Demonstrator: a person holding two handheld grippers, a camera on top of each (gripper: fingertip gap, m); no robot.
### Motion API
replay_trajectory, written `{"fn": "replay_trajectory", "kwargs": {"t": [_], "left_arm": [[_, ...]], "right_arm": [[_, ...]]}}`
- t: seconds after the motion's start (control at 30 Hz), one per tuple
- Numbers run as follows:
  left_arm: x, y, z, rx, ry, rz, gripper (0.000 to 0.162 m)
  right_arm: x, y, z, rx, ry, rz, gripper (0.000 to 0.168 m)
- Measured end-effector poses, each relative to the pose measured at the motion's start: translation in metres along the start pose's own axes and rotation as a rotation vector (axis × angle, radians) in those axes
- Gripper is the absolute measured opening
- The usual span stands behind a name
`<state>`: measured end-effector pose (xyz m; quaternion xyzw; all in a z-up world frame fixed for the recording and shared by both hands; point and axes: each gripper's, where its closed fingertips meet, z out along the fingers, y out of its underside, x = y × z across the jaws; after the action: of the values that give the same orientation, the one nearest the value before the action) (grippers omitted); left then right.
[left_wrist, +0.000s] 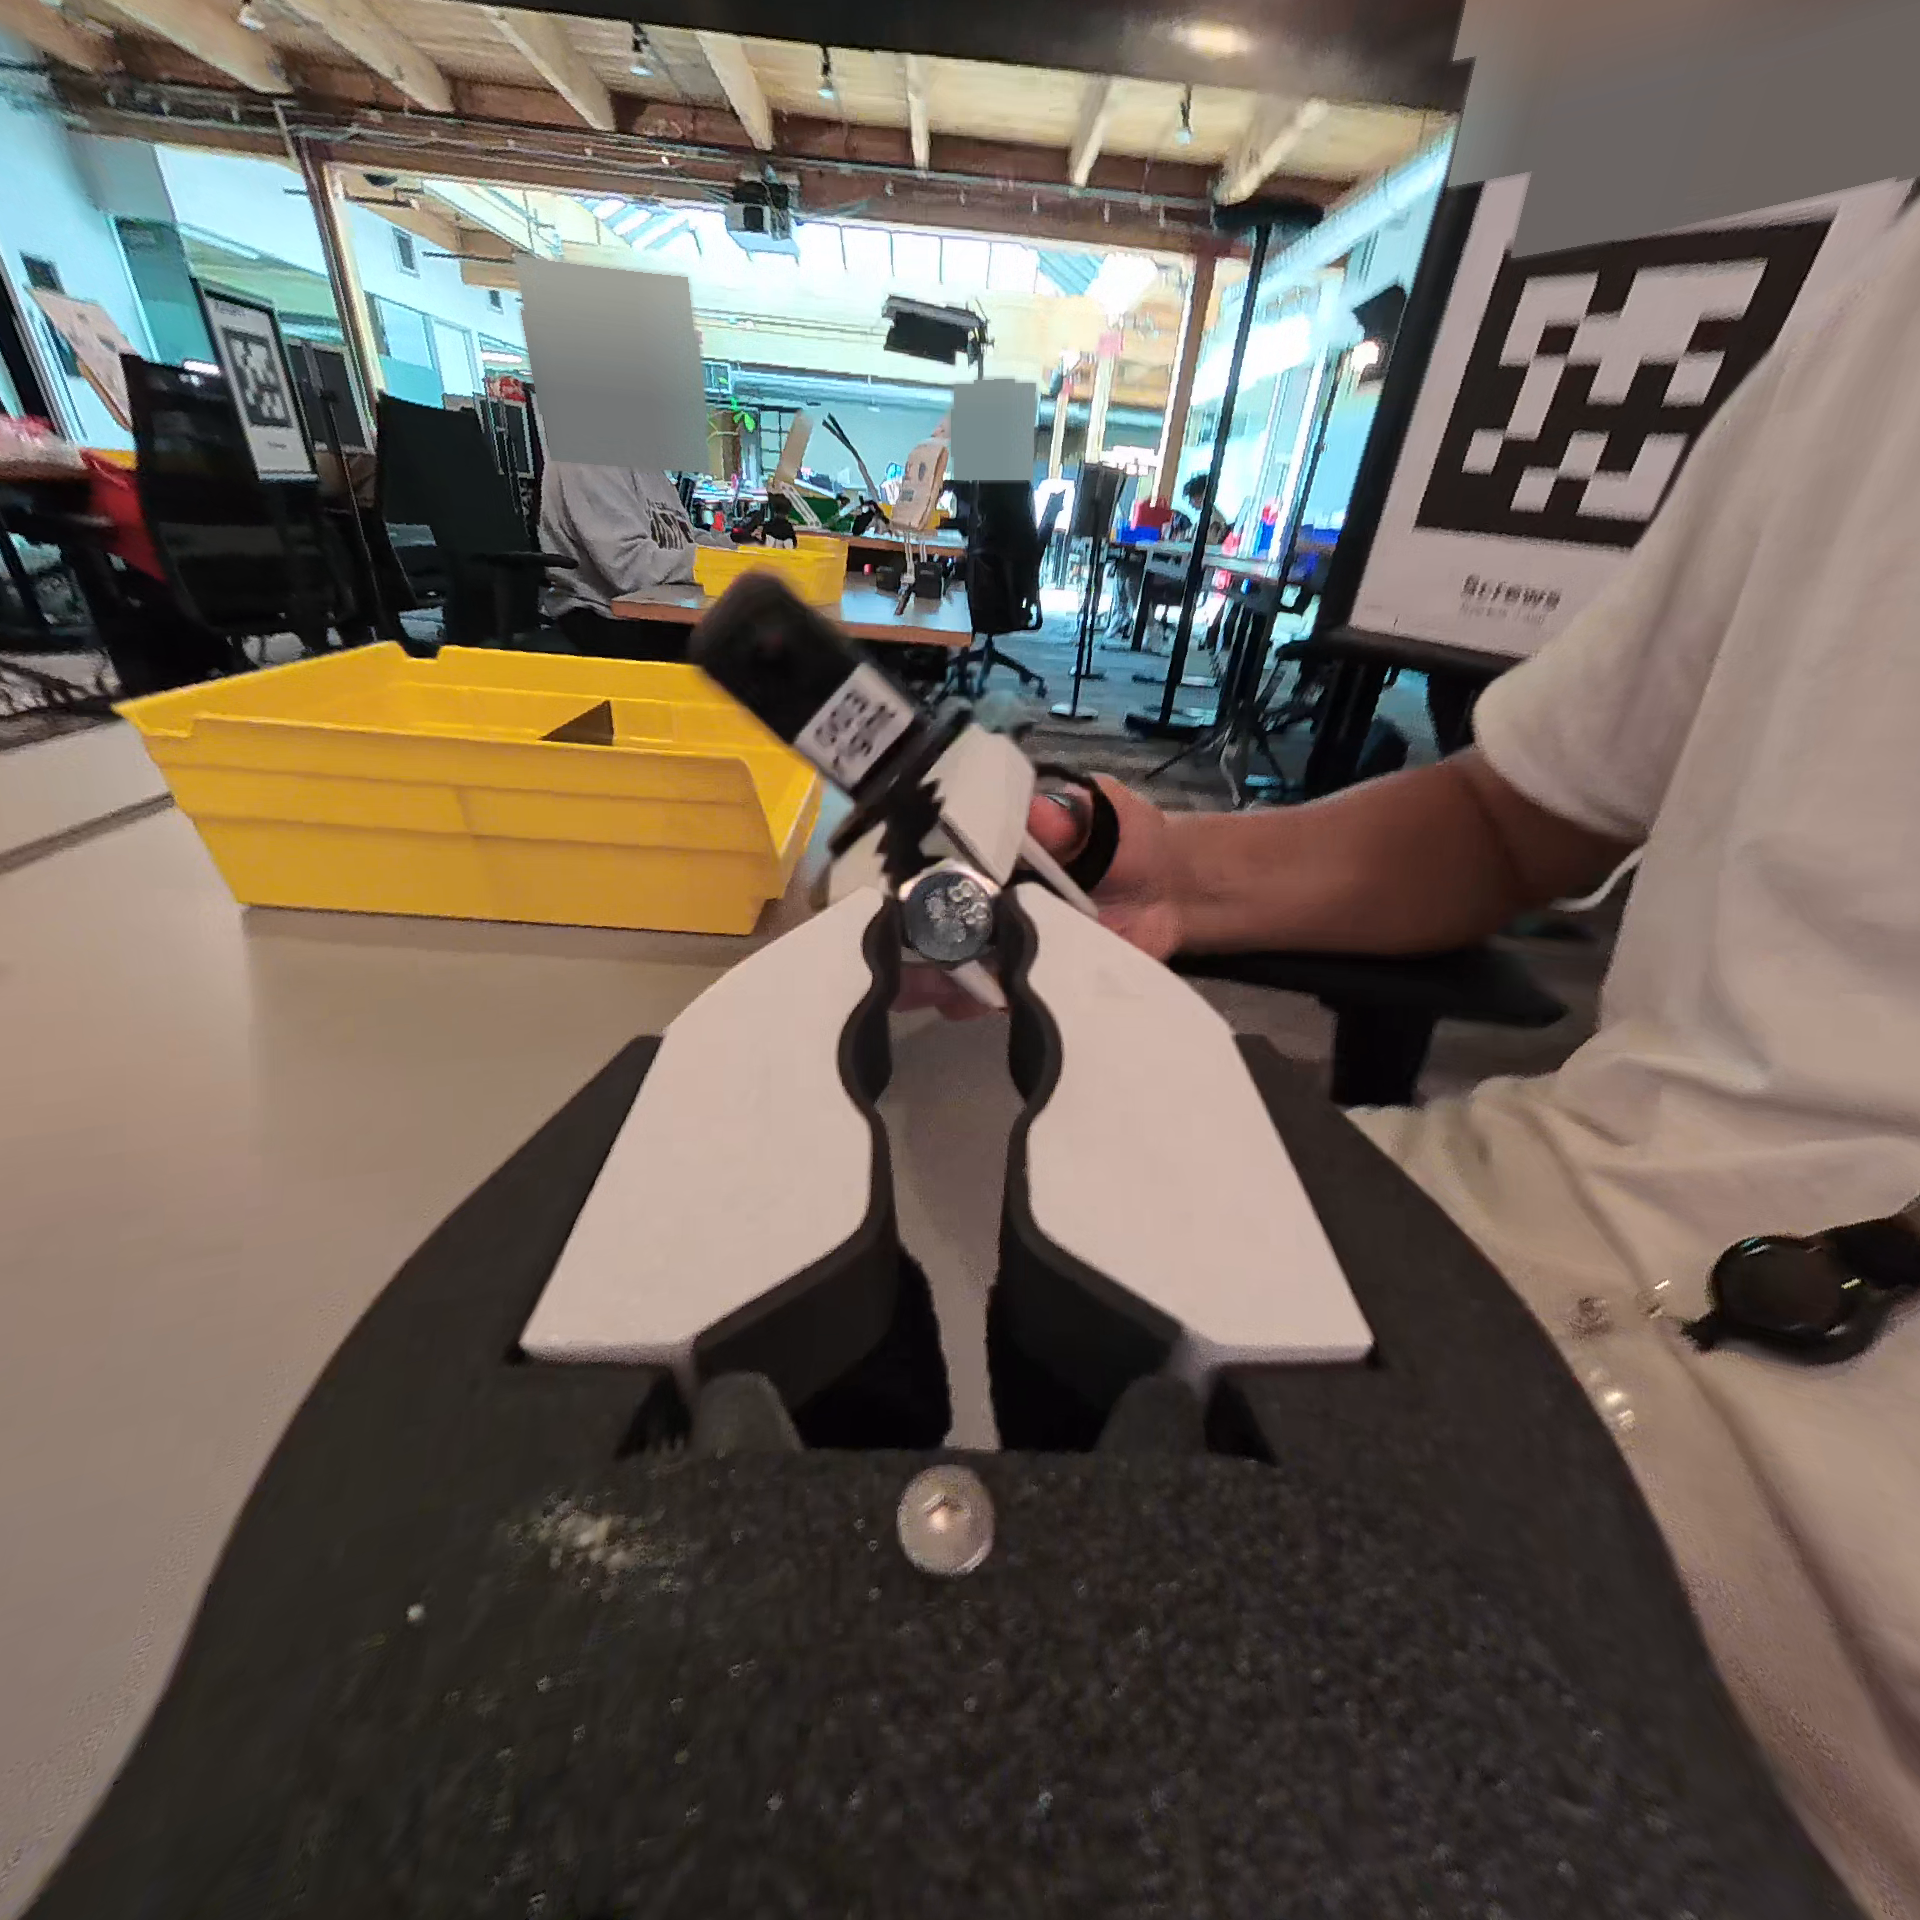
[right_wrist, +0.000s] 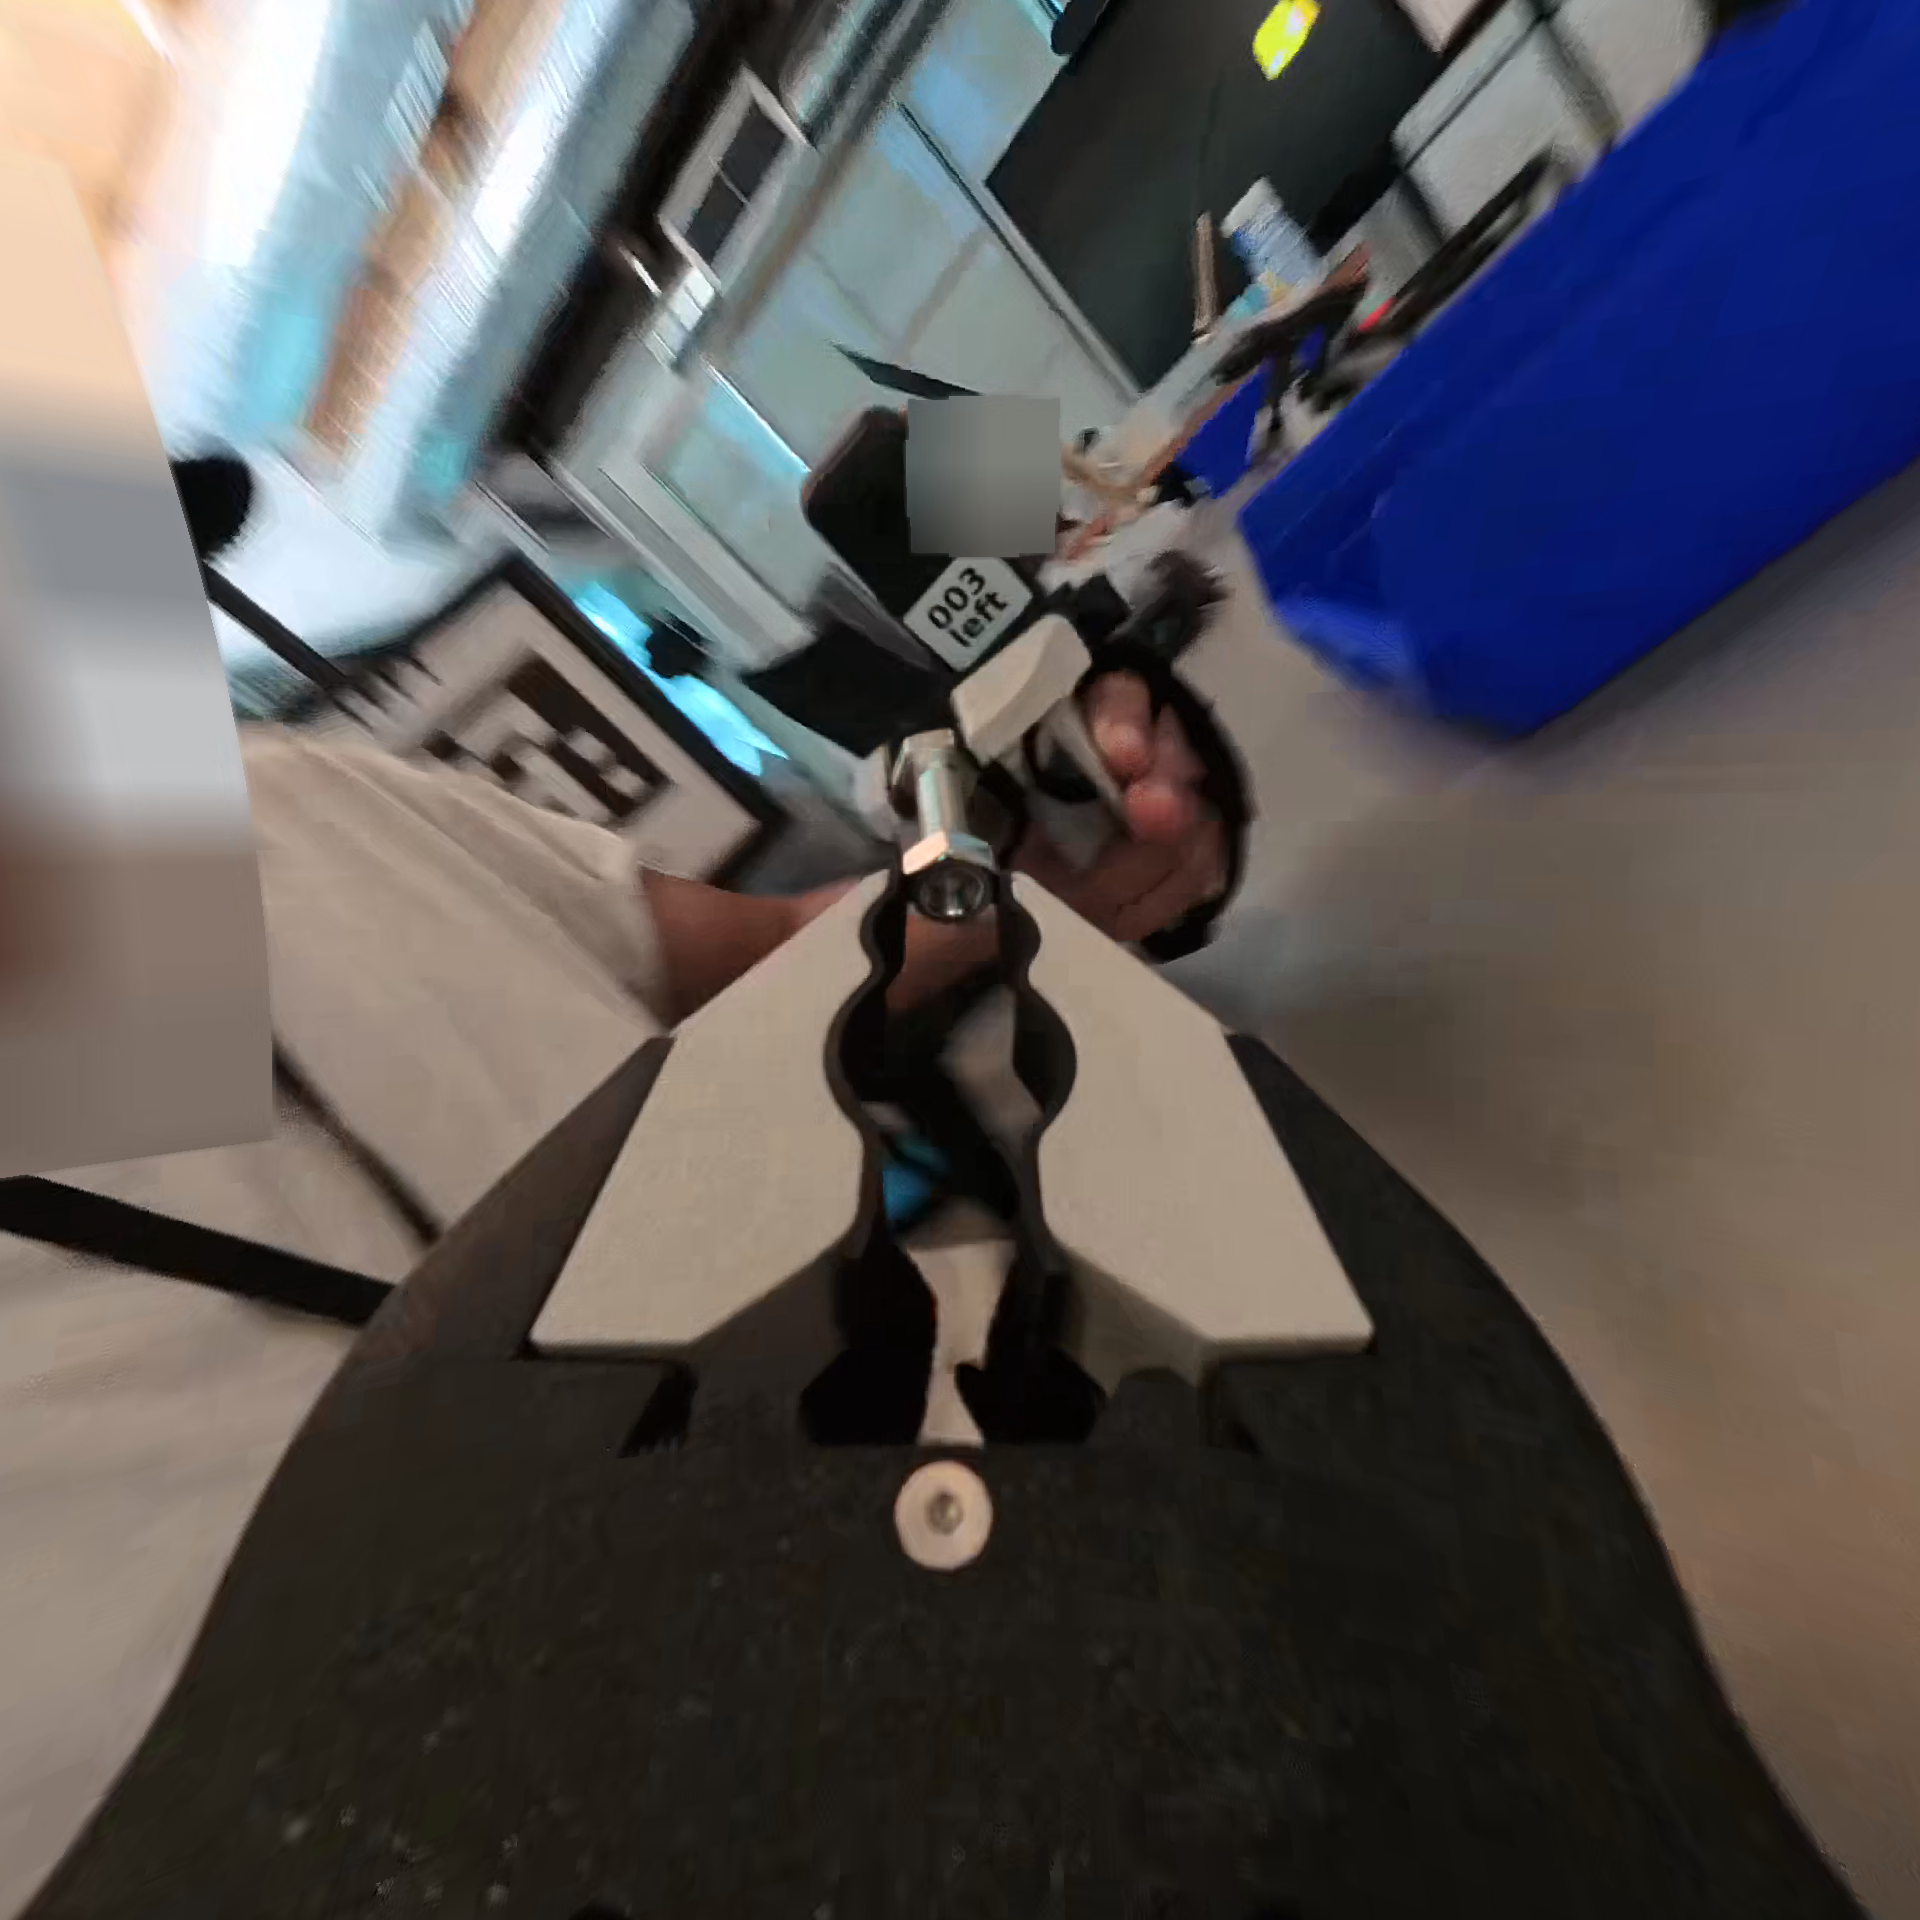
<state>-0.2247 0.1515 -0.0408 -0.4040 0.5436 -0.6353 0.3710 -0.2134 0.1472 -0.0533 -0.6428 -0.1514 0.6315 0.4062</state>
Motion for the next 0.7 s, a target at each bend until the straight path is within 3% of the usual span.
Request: {"fn": "replay_trajectory", "kwargs": {"t": [0.2,0.3,0.37,0.43,0.5,0.6,0.7], "left_arm": [[0.0,-0.002,-0.013,0.046,0.044,-0.258,0.017],[-0.007,-0.004,-0.02,0.079,0.032,-0.342,0.017],[-0.013,-0.007,-0.025,0.104,0.019,-0.372,0.017],[-0.018,-0.01,-0.029,0.119,-0.001,-0.369,0.017],[-0.023,-0.012,-0.03,0.129,-0.024,-0.353,0.017],[-0.039,-0.008,-0.027,0.095,-0.141,-0.271,0.017],[-0.064,0.013,-0.022,-0.062,-0.331,-0.143,0.017]], "right_arm": [[0.001,0.001,0.011,-0.207,0.474,-1.068,0.016],[0.0,-0.005,0.011,-0.204,0.773,-1.613,0.017],[-0.001,0.001,0.015,-0.254,0.863,-1.873,0.017],[0.007,0.004,0.015,-0.3,0.909,-1.886,0.017],[0.011,0.001,0.009,-0.275,0.906,-1.762,0.017],[0.017,-0.019,-0.014,-0.188,0.93,-1.466,0.017],[0.022,-0.033,-0.038,-0.1,0.878,-1.12,0.017]]}}
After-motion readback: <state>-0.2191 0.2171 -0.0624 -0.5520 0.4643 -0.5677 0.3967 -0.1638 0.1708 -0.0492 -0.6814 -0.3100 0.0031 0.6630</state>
